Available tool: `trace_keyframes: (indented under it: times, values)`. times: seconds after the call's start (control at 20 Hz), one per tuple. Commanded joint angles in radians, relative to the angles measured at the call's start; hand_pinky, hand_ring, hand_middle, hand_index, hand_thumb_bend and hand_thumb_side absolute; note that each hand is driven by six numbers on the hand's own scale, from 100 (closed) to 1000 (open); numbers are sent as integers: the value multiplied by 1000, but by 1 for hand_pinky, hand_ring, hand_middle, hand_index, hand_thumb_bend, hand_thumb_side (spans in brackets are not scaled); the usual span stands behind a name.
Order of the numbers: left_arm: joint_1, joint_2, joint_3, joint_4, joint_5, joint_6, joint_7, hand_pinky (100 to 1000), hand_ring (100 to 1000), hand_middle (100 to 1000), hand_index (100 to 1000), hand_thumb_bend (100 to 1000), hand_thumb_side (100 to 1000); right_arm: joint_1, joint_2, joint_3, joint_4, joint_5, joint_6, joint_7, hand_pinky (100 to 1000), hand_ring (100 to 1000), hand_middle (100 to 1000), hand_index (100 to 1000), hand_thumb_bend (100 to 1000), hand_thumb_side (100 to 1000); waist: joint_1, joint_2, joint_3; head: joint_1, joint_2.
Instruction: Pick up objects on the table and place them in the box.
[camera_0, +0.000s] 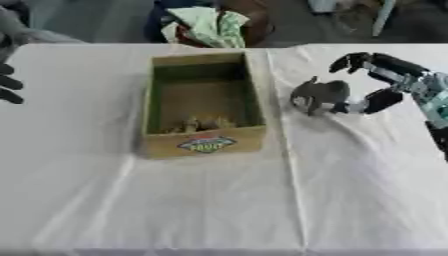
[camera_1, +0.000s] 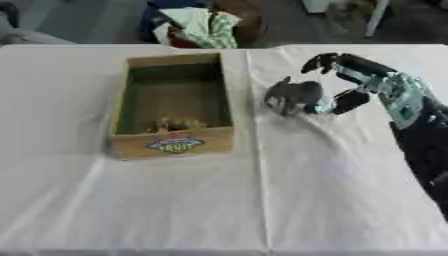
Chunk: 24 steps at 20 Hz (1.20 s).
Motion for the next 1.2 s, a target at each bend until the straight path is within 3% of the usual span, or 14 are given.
trace_keyframes:
  times: [0.05, 0.35, 0.55, 0.65, 0.75, 0.85, 1.2]
  values:
    - [-3, 0, 8, -20, 1, 5, -2, 514, 576, 574, 760, 100, 793, -35, 1, -22, 47, 99, 20, -85, 765, 844, 818, 833, 452, 364, 2, -13, 7, -8, -11]
    - [6, -14, 7, -21, -1, 9, -5, 513, 576, 573, 760, 100, 801, -45, 22, -24, 83, 226, 41, -207, 680, 716, 696, 728, 433, 237, 4, -10, 17, -10, -11]
    - [12, -17, 7, -17, -5, 12, -7, 513, 576, 573, 760, 100, 811, -44, 21, -27, 94, 249, 44, -242, 651, 663, 587, 624, 429, 245, 3, -11, 15, -8, -11]
    - [14, -18, 7, -15, -7, 14, -9, 512, 576, 573, 760, 100, 812, -43, 18, -28, 95, 245, 43, -249, 645, 654, 571, 603, 415, 245, 2, -12, 14, -8, -10]
    - [18, -19, 8, -13, -8, 15, -8, 512, 575, 573, 760, 100, 816, -45, 11, -28, 81, 233, 37, -255, 607, 609, 472, 500, 299, 231, 1, -13, 11, -5, -8]
    - [23, -18, 9, -11, -10, 17, -8, 512, 576, 573, 761, 100, 818, -47, 0, -23, 53, 210, 25, -253, 593, 597, 430, 456, 270, 231, -1, -15, 8, -3, -6]
    - [34, -19, 11, -10, -15, 21, -11, 512, 576, 573, 761, 100, 823, -63, -28, 3, -79, 98, -16, -192, 571, 578, 367, 401, 266, 217, -6, -22, 0, 2, -1]
